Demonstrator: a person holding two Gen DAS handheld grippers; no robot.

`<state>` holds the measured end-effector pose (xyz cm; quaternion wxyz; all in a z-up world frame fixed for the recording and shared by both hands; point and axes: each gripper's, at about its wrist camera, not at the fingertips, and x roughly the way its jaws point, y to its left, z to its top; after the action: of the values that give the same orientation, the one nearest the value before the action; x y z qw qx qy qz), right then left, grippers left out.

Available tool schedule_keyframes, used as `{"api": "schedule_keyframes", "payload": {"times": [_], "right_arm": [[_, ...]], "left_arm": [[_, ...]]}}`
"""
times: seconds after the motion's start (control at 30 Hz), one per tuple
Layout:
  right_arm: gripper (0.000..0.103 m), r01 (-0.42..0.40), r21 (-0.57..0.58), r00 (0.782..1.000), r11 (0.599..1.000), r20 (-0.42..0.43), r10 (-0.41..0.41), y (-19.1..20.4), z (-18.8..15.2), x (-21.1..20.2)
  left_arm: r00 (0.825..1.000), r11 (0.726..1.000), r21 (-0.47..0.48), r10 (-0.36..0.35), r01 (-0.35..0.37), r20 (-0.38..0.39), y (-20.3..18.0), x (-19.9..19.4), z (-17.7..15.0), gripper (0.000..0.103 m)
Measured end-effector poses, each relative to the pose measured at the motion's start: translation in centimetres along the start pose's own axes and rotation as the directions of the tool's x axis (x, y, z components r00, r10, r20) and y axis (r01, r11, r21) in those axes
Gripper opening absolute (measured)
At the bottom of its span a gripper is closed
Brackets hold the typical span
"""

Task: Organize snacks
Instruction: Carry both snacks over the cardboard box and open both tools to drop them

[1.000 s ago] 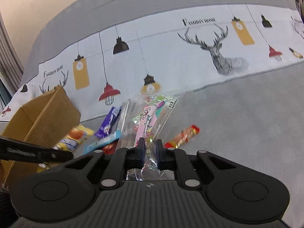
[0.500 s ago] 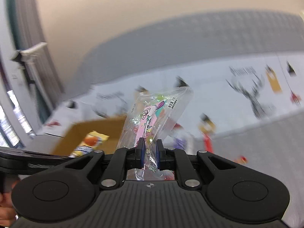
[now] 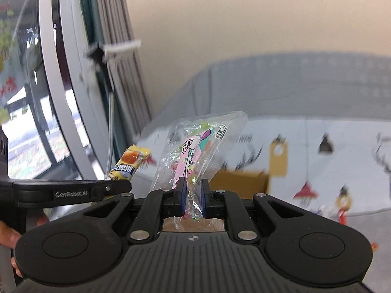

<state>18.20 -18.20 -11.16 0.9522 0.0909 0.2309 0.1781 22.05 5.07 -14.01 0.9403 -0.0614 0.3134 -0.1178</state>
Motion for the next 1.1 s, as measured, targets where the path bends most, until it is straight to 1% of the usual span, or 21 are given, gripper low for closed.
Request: {"api": "schedule_keyframes", "payload": {"times": [0.07, 0.1, 0.27, 0.37, 0.4, 0.47, 0.57, 0.6, 0.63, 0.67, 0.7, 0.73, 0.77, 0.8, 0.83, 0.9, 0.97, 1.0, 1.07, 1.1], "right_arm": [[0.012, -0.026, 0.016, 0.997, 1.0, -0.079, 0.027, 0.1, -1.4, 2.9], [0.012, -0.019, 0.021, 0.994, 1.0, -0.111, 0.022, 0.1, -2.3, 4.3], [0.012, 0.022, 0.035, 0.967, 0.999, -0.253, -0.012, 0.7, -6.4, 10.0], [0.012, 0.031, 0.02, 0.939, 0.999, -0.343, -0.022, 0.7, -8.2, 13.2], [0.013, 0.036, 0.022, 0.933, 0.999, -0.36, -0.026, 0.6, -8.8, 13.8], [0.013, 0.049, 0.017, 0.921, 0.999, -0.388, -0.039, 0.5, -9.7, 14.9], [0.013, 0.043, 0.005, 0.916, 0.999, -0.399, -0.037, 0.5, -10.1, 15.7], [0.014, 0.042, -0.011, 0.917, 0.999, -0.396, -0.043, 0.8, -10.2, 15.6], [0.022, 0.043, -0.021, 0.923, 0.999, -0.382, -0.048, 0.9, -10.1, 15.3], [0.027, 0.04, -0.014, 0.929, 0.999, -0.367, -0.042, 0.7, -9.8, 15.3], [0.045, 0.027, 0.006, 0.938, 1.0, -0.347, -0.023, 0.5, -9.6, 15.0], [0.057, 0.003, 0.032, 0.944, 0.999, -0.329, 0.007, 0.4, -9.3, 14.4], [0.06, -0.012, 0.052, 0.952, 0.999, -0.304, 0.027, 0.1, -9.2, 13.6], [0.06, -0.016, 0.067, 0.959, 0.998, -0.283, 0.035, -0.4, -9.0, 13.0], [0.06, -0.017, 0.082, 0.965, 0.996, -0.261, 0.038, -0.8, -8.8, 11.9], [0.06, 0.002, 0.089, 0.976, 0.996, -0.215, 0.018, -1.9, -8.7, 10.0], [0.06, 0.04, 0.093, 0.988, 0.995, -0.153, -0.025, -3.5, -9.1, 7.3], [0.06, 0.068, 0.092, 0.99, 0.993, -0.13, -0.056, -4.4, -9.4, 6.1], [0.061, 0.13, 0.094, 0.989, 0.987, -0.087, -0.122, -6.5, -9.7, 3.5], [0.063, 0.157, 0.104, 0.986, 0.982, -0.076, -0.15, -7.8, -9.9, 2.4]], "left_arm": [[0.997, 0.999, -0.039, -0.001, -0.002, -0.074, 1.6, 2.1, -1.0, 0.015], [0.993, 0.999, -0.054, -0.006, 0.0, -0.115, 2.3, 3.3, -1.5, 0.015], [0.98, 0.998, -0.07, -0.015, 0.001, -0.197, 4.5, 7.3, -3.4, 0.015], [0.969, 0.998, -0.059, 0.0, -0.015, -0.249, 5.6, 9.8, -4.9, 0.015], [0.961, 0.998, -0.069, -0.006, -0.014, -0.276, 6.0, 10.7, -5.4, 0.015], [0.952, 0.997, -0.082, -0.009, -0.016, -0.306, 6.8, 12.0, -6.3, 0.015], [0.944, 0.995, -0.095, -0.012, -0.02, -0.33, 7.6, 12.9, -6.9, 0.015], [0.943, 0.995, -0.102, -0.026, -0.009, -0.332, 7.7, 12.8, -6.9, 0.015], [0.944, 0.995, -0.102, -0.042, 0.009, -0.328, 7.8, 12.6, -6.9, 0.016], [0.947, 0.994, -0.103, -0.054, 0.022, -0.317, 7.5, 12.0, -6.6, 0.032], [0.952, 0.993, -0.113, -0.049, 0.015, -0.302, 7.3, 11.3, -6.3, 0.053], [0.958, 0.992, -0.12, -0.002, -0.034, -0.288, 7.1, 10.6, -6.1, 0.08], [0.966, 0.989, -0.122, 0.051, -0.084, -0.253, 6.8, 9.7, -5.7, 0.096], [0.975, 0.988, -0.121, 0.068, -0.095, -0.212, 6.3, 8.7, -5.4, 0.1], [0.983, 0.991, -0.114, 0.056, -0.076, -0.174, 5.6, 7.7, -5.0, 0.102], [0.989, 0.995, -0.094, 0.006, -0.02, -0.148, 3.7, 6.5, -4.5, 0.102], [0.989, 0.997, -0.069, -0.046, 0.036, -0.141, 1.1, 5.9, -4.4, 0.102], [0.987, 0.996, -0.05, -0.074, 0.068, -0.144, -0.8, 5.8, -4.5, 0.102], [0.98, 0.993, -0.012, -0.119, 0.118, -0.157, -4.2, 6.2, -4.9, 0.102], [0.976, 0.99, 0.008, -0.137, 0.14, -0.169, -6.0, 6.7, -5.2, 0.102]]}}
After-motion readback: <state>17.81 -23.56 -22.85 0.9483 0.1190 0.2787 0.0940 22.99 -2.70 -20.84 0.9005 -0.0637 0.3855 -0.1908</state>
